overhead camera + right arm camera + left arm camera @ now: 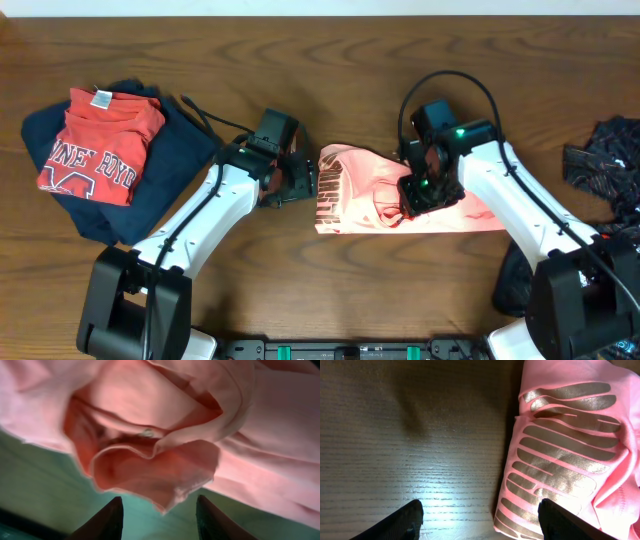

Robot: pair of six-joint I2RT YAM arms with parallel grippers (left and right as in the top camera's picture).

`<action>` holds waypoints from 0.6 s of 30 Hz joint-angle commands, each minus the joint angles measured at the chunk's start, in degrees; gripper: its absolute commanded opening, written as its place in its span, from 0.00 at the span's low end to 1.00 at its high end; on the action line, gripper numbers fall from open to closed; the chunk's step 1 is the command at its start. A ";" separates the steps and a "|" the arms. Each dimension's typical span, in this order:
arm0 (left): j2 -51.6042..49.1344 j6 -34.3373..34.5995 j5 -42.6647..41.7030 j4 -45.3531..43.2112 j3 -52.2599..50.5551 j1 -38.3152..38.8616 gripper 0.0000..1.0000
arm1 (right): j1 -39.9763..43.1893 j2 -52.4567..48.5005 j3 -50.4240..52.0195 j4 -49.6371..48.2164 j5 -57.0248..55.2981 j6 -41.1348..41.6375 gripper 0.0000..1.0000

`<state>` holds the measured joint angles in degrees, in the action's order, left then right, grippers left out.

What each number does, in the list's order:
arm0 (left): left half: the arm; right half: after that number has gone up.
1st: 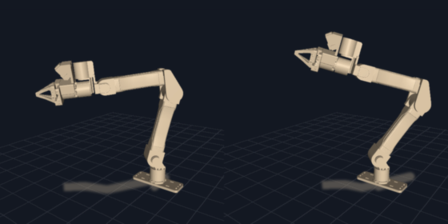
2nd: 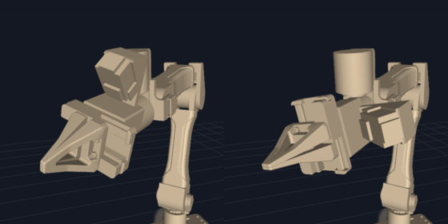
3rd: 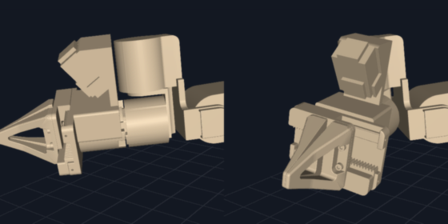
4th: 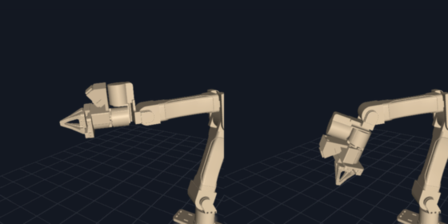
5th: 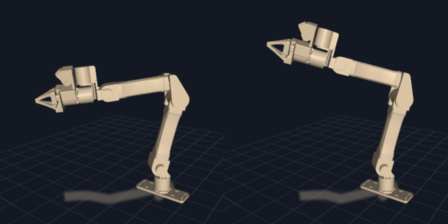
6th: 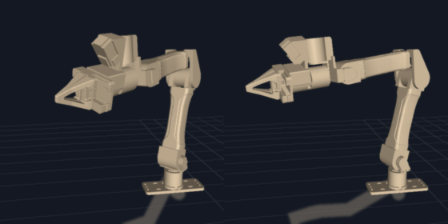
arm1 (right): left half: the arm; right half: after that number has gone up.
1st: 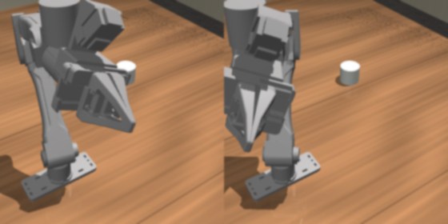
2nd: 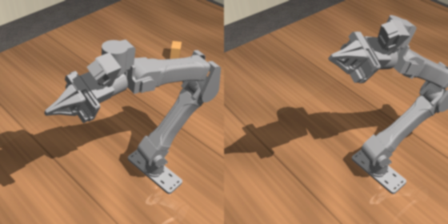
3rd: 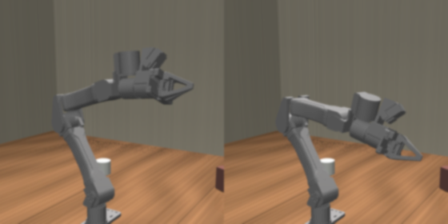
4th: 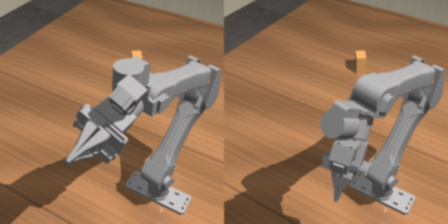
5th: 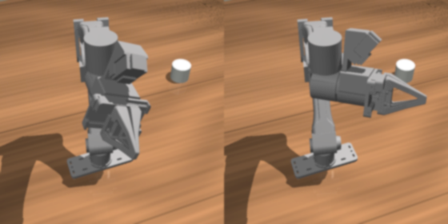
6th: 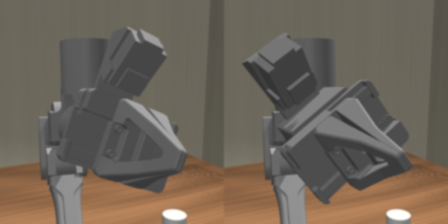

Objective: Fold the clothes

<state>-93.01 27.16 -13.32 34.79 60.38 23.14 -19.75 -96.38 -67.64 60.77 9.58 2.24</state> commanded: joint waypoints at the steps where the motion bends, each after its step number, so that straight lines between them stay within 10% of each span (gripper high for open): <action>1: -0.55 0.09 0.31 0.37 -0.39 -0.17 0.75 | -0.42 -0.83 3.43 -2.80 -1.64 -0.87 0.42; 6: -0.55 0.07 0.31 0.37 -0.39 -0.17 0.75 | -0.26 -0.83 5.64 -6.88 -2.43 0.81 0.01; 12: -0.55 0.09 0.31 0.55 -0.39 -0.17 0.75 | 2.97 -0.81 5.64 -7.58 -22.32 25.99 0.01; 18: -0.55 0.07 0.31 0.98 -0.39 -0.17 0.75 | 9.44 -0.83 5.64 -7.04 -21.62 27.80 0.01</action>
<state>-93.01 27.16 -13.32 35.62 60.38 23.14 -12.93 -97.10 -62.11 53.56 -8.10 24.91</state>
